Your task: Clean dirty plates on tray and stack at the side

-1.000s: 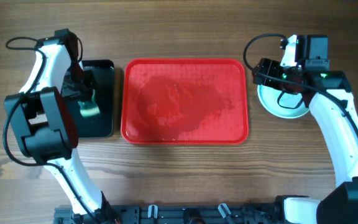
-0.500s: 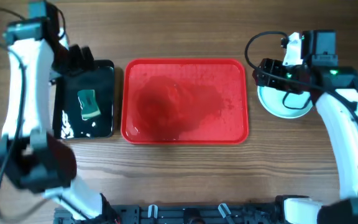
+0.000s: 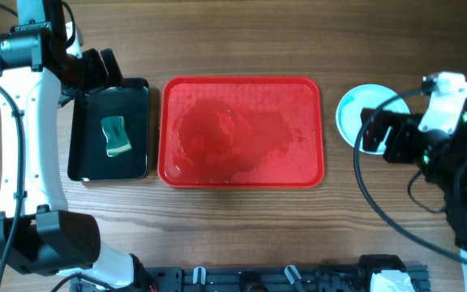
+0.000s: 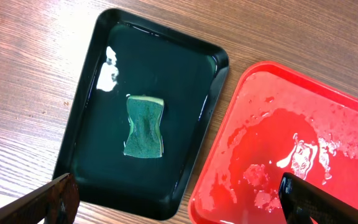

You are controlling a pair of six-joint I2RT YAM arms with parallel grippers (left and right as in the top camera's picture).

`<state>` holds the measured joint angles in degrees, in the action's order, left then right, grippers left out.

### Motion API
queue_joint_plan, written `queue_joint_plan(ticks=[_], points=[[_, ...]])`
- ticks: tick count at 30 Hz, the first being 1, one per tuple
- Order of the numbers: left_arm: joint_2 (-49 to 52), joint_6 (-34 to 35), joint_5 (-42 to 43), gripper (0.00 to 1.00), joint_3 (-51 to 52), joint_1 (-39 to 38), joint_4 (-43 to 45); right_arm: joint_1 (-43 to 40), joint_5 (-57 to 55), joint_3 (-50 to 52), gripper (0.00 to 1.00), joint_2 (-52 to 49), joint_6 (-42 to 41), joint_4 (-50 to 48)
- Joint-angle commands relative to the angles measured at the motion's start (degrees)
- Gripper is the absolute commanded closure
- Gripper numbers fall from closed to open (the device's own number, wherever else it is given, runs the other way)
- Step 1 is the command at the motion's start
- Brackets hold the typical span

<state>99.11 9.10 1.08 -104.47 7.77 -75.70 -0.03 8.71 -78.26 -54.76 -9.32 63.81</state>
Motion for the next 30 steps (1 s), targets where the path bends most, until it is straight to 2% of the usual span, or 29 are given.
queue_joint_plan(ticks=[1,9,11,13,15,17,22,26,30], points=[[0.3,0.3,0.8,0.0,0.0,0.0,0.0,0.2,-1.2,-0.9,0.0,0.9,0.2,0.8],[0.3,0.3,0.8,0.0,0.0,0.0,0.0,0.2,-1.8,-0.9,0.0,-2.8,0.6,0.8],[0.3,0.3,0.8,0.0,0.0,0.0,0.0,0.2,-2.3,-0.4,0.0,-4.2,0.7,-2.0],[0.3,0.3,0.8,0.0,0.0,0.0,0.0,0.2,-1.0,2.1,0.0,-3.8,3.3,-9.0],[0.3,0.3,0.8,0.0,0.0,0.0,0.0,0.2,2.8,7.5,0.0,-2.3,7.0,-18.9],[0.3,0.3,0.8,0.0,0.0,0.0,0.0,0.2,6.3,18.0,0.0,1.5,8.1,-33.0],[0.3,0.3,0.8,0.0,0.0,0.0,0.0,3.2,8.7,45.2,0.0,14.3,8.5,-60.1],[0.3,0.3,0.8,0.0,0.0,0.0,0.0,5.6,6.8,60.9,0.0,27.1,8.5,-69.2],[0.3,0.3,0.8,0.0,0.0,0.0,0.0,5.7,6.8,72.7,0.0,38.3,7.7,-73.2]])
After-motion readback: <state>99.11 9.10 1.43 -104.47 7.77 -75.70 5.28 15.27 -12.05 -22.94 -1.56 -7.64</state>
